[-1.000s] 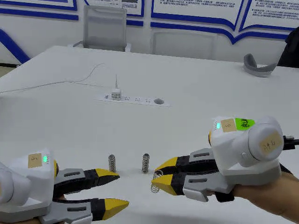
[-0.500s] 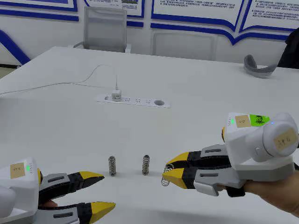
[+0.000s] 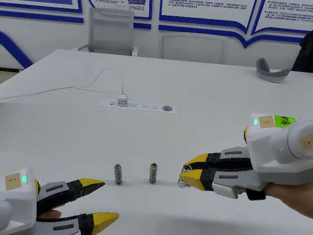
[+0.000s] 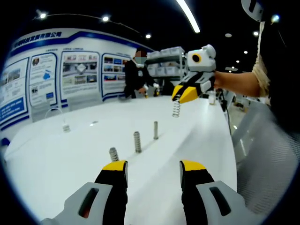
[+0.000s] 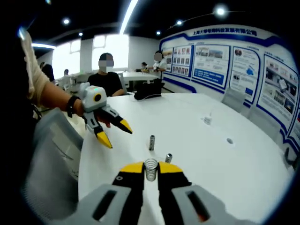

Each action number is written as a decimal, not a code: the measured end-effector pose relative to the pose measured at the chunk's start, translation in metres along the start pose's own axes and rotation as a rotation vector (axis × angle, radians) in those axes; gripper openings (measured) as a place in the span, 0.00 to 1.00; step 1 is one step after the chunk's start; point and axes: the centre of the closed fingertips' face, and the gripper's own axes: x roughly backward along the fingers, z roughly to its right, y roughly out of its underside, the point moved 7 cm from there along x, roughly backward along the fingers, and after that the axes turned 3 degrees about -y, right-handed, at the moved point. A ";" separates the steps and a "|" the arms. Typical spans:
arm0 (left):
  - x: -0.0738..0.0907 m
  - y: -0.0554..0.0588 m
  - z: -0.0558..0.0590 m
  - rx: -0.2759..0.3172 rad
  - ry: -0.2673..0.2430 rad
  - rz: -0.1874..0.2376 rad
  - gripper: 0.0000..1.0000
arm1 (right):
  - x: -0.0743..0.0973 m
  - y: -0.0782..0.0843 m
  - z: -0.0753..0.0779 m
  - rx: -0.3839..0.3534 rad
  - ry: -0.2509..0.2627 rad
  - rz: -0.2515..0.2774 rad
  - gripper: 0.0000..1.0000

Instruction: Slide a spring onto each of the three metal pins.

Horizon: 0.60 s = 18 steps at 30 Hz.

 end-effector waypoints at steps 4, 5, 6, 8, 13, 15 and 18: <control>0.002 0.002 -0.003 0.006 -0.017 0.004 0.52 | 0.006 0.000 0.007 -0.006 0.024 0.005 0.12; 0.003 0.003 -0.004 0.006 -0.019 0.002 0.52 | 0.007 0.000 0.008 -0.008 0.029 0.006 0.12; 0.003 0.003 -0.005 0.006 -0.025 0.002 0.52 | 0.009 0.000 0.011 -0.010 0.038 0.008 0.12; 0.004 0.005 -0.006 0.015 -0.032 0.002 0.54 | 0.011 0.000 0.014 -0.013 0.050 0.011 0.12; 0.007 0.008 -0.008 0.024 -0.046 -0.004 0.60 | 0.016 0.001 0.024 -0.024 0.080 0.015 0.12; 0.007 0.009 -0.009 0.028 -0.049 -0.003 0.62 | 0.017 0.001 0.026 -0.029 0.091 0.015 0.12; 0.007 0.010 -0.010 0.036 -0.057 -0.001 0.69 | 0.018 0.003 0.030 -0.036 0.107 0.013 0.12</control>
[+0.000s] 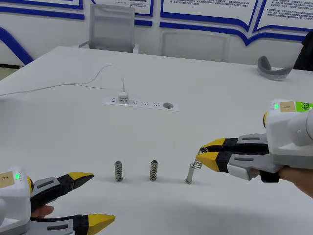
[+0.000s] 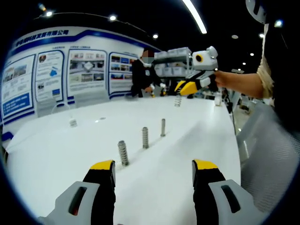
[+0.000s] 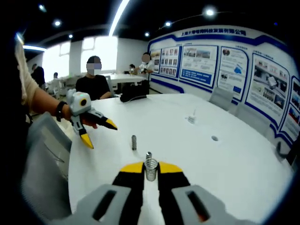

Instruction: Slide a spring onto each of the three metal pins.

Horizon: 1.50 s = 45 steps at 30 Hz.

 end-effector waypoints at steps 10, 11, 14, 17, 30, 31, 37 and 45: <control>0.000 0.001 0.000 0.015 -0.007 0.001 0.81 | -0.004 0.005 0.013 -0.036 0.042 -0.004 0.12; 0.000 0.002 0.000 0.016 -0.007 0.001 0.81 | -0.004 0.006 0.014 -0.040 0.046 -0.004 0.12; 0.000 0.002 0.000 0.019 -0.006 0.002 0.83 | -0.007 0.007 0.018 -0.048 0.055 -0.006 0.12; 0.000 0.003 0.002 0.023 -0.005 0.003 0.86 | -0.009 0.009 0.022 -0.055 0.063 -0.010 0.12; -0.001 0.002 0.004 0.033 -0.010 0.015 0.90 | -0.024 0.022 0.032 -0.086 0.076 -0.033 0.12; -0.001 0.002 0.005 0.032 -0.010 0.014 0.90 | -0.025 0.024 0.033 -0.091 0.078 -0.034 0.12; -0.002 0.002 0.008 0.034 -0.010 0.014 0.91 | -0.032 0.027 0.034 -0.087 0.079 -0.045 0.12; -0.002 0.003 0.010 0.041 -0.019 0.015 0.93 | -0.036 0.030 0.035 -0.086 0.075 -0.056 0.12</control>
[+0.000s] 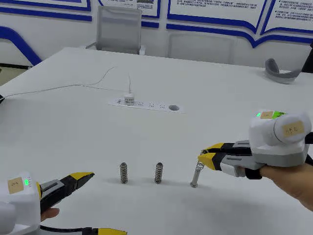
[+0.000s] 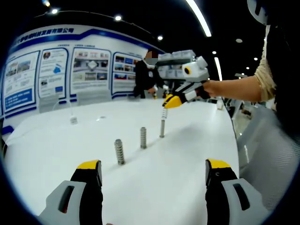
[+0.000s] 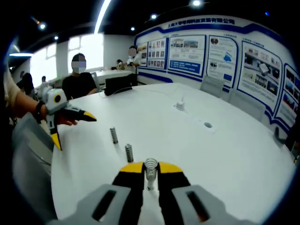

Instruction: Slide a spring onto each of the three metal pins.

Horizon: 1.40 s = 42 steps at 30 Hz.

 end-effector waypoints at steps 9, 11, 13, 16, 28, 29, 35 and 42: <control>0.001 0.001 0.001 0.000 -0.007 -0.004 0.93 | -0.002 0.003 -0.001 -0.002 -0.002 -0.006 0.12; 0.000 0.001 0.001 0.001 -0.007 -0.003 0.93 | -0.003 0.003 0.000 -0.007 -0.001 -0.004 0.12; 0.000 0.001 0.000 -0.001 -0.007 -0.004 0.93 | -0.003 0.004 0.000 -0.008 0.002 -0.003 0.12; 0.000 0.001 0.000 0.000 -0.007 -0.006 0.92 | -0.004 0.005 0.001 -0.014 0.000 -0.001 0.12; -0.001 0.003 -0.001 0.004 -0.004 -0.010 0.92 | -0.012 0.013 0.002 -0.027 -0.001 -0.012 0.12; -0.001 0.003 -0.001 0.004 -0.004 -0.011 0.92 | -0.012 0.014 0.002 -0.028 -0.001 -0.013 0.12; -0.002 0.004 -0.001 0.004 -0.003 -0.014 0.91 | -0.016 0.019 0.001 -0.031 -0.001 -0.017 0.12; -0.002 0.005 -0.001 0.003 -0.002 -0.020 0.91 | -0.022 0.026 0.001 -0.026 0.004 -0.026 0.12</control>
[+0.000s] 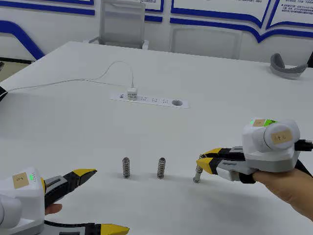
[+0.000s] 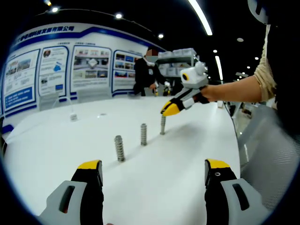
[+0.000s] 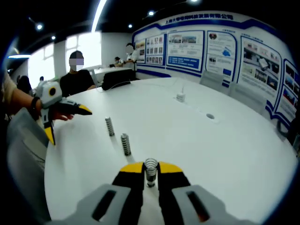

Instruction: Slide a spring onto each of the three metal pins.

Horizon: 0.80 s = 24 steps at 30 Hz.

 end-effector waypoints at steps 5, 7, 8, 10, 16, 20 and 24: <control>0.000 0.001 -0.001 0.000 0.000 -0.003 0.91 | -0.003 0.005 0.001 -0.010 0.006 -0.006 0.12; 0.000 0.001 0.000 0.001 0.000 -0.003 0.91 | -0.004 0.007 0.001 -0.015 0.006 -0.006 0.12; -0.001 0.001 0.000 0.001 0.001 -0.004 0.91 | -0.005 0.008 0.001 -0.016 0.007 -0.007 0.12; -0.001 0.001 0.000 0.000 0.004 -0.006 0.91 | -0.006 0.010 0.001 -0.020 0.008 -0.012 0.12; -0.002 0.001 0.002 -0.001 0.006 -0.007 0.91 | -0.009 0.014 0.002 -0.028 0.008 -0.020 0.12; -0.002 0.000 0.002 -0.001 0.004 -0.007 0.91 | -0.011 0.017 0.002 -0.031 0.009 -0.026 0.12; -0.001 0.002 0.002 -0.002 0.004 -0.013 0.91 | -0.013 0.019 0.001 -0.033 0.010 -0.028 0.12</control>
